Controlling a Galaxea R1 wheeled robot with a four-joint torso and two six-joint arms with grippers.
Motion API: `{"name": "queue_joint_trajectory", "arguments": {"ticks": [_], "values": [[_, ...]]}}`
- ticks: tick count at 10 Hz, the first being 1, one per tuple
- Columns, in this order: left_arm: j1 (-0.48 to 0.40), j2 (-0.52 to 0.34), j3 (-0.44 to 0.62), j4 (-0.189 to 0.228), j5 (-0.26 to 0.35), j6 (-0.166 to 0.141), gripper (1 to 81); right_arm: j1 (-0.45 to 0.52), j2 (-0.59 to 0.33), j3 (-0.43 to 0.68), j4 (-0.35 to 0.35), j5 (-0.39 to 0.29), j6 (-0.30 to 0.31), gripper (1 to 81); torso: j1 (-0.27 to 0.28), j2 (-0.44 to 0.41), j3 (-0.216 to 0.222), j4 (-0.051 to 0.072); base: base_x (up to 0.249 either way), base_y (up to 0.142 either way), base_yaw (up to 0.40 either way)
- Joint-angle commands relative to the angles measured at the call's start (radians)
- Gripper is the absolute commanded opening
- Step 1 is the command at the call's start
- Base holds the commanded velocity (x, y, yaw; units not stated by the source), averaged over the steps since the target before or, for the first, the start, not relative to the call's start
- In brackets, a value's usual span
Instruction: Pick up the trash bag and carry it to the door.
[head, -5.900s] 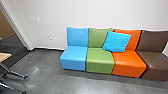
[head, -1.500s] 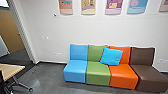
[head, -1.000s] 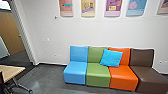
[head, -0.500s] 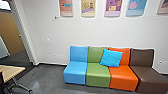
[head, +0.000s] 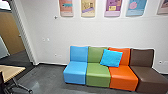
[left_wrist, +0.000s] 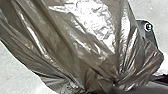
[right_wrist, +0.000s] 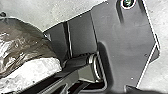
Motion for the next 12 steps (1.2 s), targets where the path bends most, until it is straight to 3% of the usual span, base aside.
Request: {"name": "queue_joint_trajectory", "arguments": {"ticks": [1, 6, 10, 12], "values": [[-0.054, -0.010, 0.000, 0.007, 0.060, 0.011, 1.0, 0.048, -0.011, 0.008, -0.003, -0.072, -0.006, 81.1, 0.000, 0.000, 0.000, 0.000, 0.000, 0.000, -0.101], [-0.054, -0.010, -0.002, 0.005, 0.060, 0.011, 1.0, 0.045, 0.001, -0.004, -0.001, -0.072, -0.004, 81.1, 0.000, 0.000, 0.000, 0.000, 0.000, 0.000, -0.259], [-0.056, -0.012, -0.002, 0.002, 0.060, 0.009, 1.0, 0.045, 0.117, -0.185, -0.009, -0.087, -0.003, 81.1, 0.000, 0.000, 0.000, 0.000, 0.000, 0.000, -0.343], [-0.057, -0.009, -0.002, -0.001, 0.060, 0.009, 1.0, 0.048, 0.130, -0.235, -0.028, -0.092, 0.005, 81.1, 0.000, 0.000, 0.000, 0.000, 0.000, 0.000, -0.344]]}}
